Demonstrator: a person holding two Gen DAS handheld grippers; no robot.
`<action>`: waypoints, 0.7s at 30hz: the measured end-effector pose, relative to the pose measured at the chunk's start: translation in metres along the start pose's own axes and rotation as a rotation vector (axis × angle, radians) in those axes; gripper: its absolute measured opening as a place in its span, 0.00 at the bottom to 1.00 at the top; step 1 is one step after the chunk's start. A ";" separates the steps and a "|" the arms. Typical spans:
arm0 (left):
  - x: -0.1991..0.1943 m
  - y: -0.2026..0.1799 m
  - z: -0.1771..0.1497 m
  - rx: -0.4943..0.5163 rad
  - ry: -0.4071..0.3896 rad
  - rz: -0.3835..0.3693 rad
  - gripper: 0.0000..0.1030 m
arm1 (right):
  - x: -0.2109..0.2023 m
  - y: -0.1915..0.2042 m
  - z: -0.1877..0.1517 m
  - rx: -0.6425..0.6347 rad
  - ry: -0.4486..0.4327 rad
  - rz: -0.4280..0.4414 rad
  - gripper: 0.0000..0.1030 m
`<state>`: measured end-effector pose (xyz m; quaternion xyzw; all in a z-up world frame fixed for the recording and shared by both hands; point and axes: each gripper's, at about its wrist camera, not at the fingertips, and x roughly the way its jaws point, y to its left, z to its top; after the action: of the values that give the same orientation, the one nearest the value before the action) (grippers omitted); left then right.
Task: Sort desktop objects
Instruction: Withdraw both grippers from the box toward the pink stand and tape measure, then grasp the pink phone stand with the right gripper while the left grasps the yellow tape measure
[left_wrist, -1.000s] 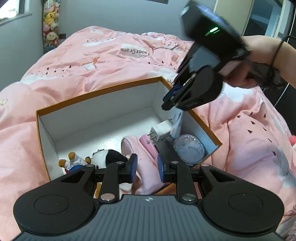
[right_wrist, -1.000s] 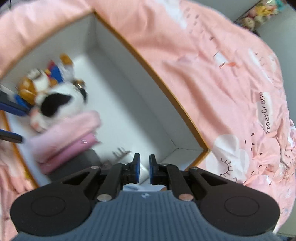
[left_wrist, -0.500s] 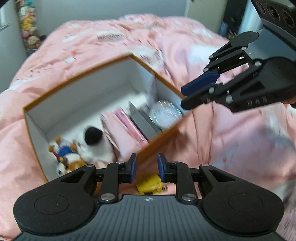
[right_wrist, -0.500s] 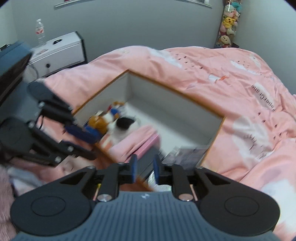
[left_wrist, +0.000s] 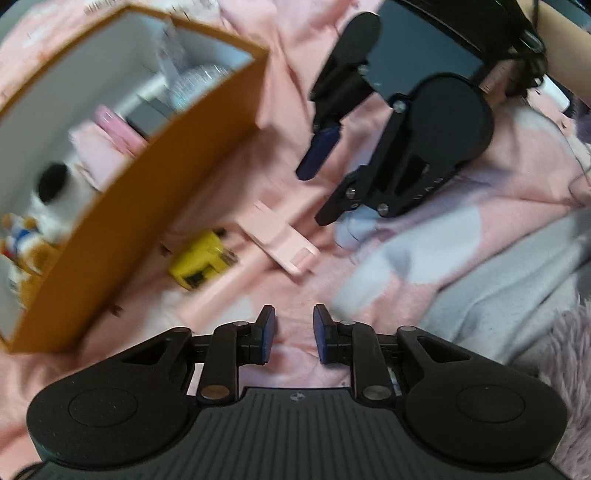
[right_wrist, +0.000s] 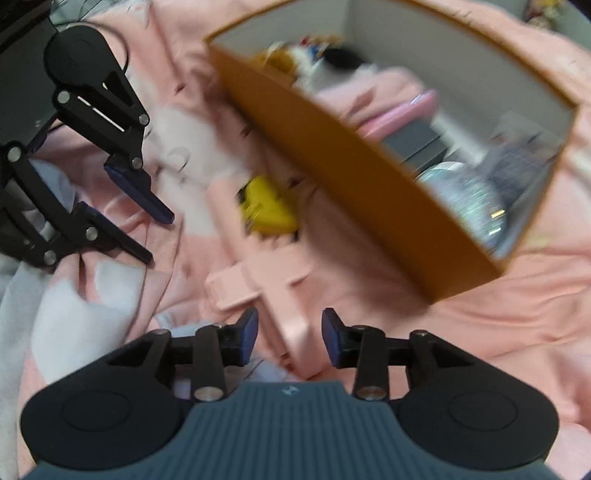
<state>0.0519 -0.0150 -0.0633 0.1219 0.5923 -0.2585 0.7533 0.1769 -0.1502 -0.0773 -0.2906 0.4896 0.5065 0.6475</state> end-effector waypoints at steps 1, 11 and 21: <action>0.004 -0.001 -0.001 -0.012 0.024 -0.031 0.17 | 0.004 0.001 0.000 -0.017 0.009 0.013 0.43; -0.001 0.005 -0.004 -0.052 0.018 -0.021 0.24 | 0.028 -0.007 0.012 -0.114 0.067 0.087 0.43; -0.018 0.032 0.012 -0.099 -0.053 0.086 0.36 | 0.046 -0.007 0.013 -0.145 0.102 0.118 0.43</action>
<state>0.0761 0.0105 -0.0464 0.1029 0.5783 -0.1994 0.7844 0.1884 -0.1241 -0.1159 -0.3328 0.5001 0.5626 0.5680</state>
